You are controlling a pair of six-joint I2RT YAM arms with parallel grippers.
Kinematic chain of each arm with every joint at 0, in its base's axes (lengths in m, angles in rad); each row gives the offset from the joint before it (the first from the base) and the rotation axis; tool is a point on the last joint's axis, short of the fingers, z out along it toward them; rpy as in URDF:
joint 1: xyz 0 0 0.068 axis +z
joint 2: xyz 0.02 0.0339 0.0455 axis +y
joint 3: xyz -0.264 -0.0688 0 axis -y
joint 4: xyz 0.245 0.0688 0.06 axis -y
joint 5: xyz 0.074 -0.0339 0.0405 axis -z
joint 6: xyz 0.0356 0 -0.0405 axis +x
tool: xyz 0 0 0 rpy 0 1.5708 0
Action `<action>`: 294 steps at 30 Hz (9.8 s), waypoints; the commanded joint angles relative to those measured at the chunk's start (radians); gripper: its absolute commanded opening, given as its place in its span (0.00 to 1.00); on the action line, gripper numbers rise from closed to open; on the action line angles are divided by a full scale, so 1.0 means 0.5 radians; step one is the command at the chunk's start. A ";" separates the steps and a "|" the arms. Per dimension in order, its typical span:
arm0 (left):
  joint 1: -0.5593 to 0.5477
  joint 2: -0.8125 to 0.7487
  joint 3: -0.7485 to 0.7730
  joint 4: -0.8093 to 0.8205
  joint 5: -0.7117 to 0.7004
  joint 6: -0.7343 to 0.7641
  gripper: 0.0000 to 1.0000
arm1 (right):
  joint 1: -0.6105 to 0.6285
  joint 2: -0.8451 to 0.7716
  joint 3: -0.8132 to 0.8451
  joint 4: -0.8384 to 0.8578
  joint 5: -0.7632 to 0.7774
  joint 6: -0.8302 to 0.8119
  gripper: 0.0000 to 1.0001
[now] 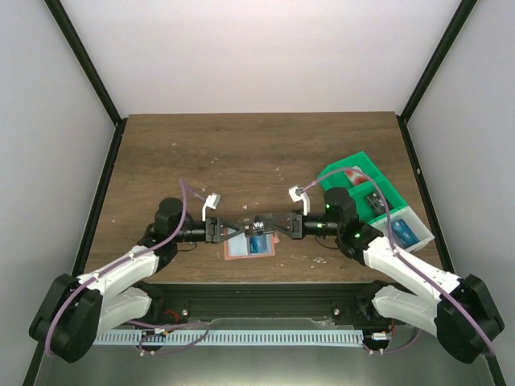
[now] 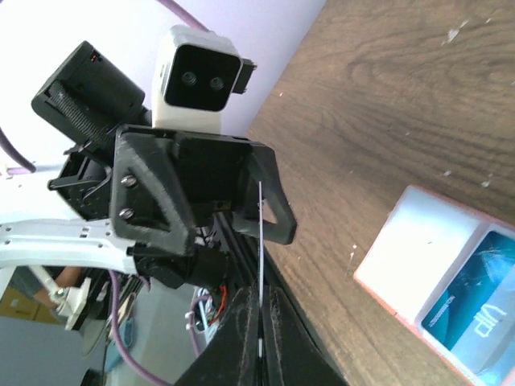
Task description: Take the credit cards out of the card holder
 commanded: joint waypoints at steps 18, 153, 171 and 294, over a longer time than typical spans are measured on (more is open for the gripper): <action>0.008 -0.027 0.727 -1.336 -0.632 1.017 1.00 | -0.626 -0.066 0.171 -0.472 0.508 0.054 0.01; -0.124 -0.138 0.660 -1.501 -0.887 1.139 0.92 | -1.980 0.151 0.466 -1.107 0.842 -0.182 0.29; -0.083 0.298 0.193 -0.594 -0.635 0.407 0.64 | -0.887 -0.167 -0.035 -0.759 0.532 0.140 0.29; -0.002 0.782 -0.206 0.208 -0.475 0.057 0.00 | 0.298 1.177 0.195 -0.280 0.807 0.238 0.17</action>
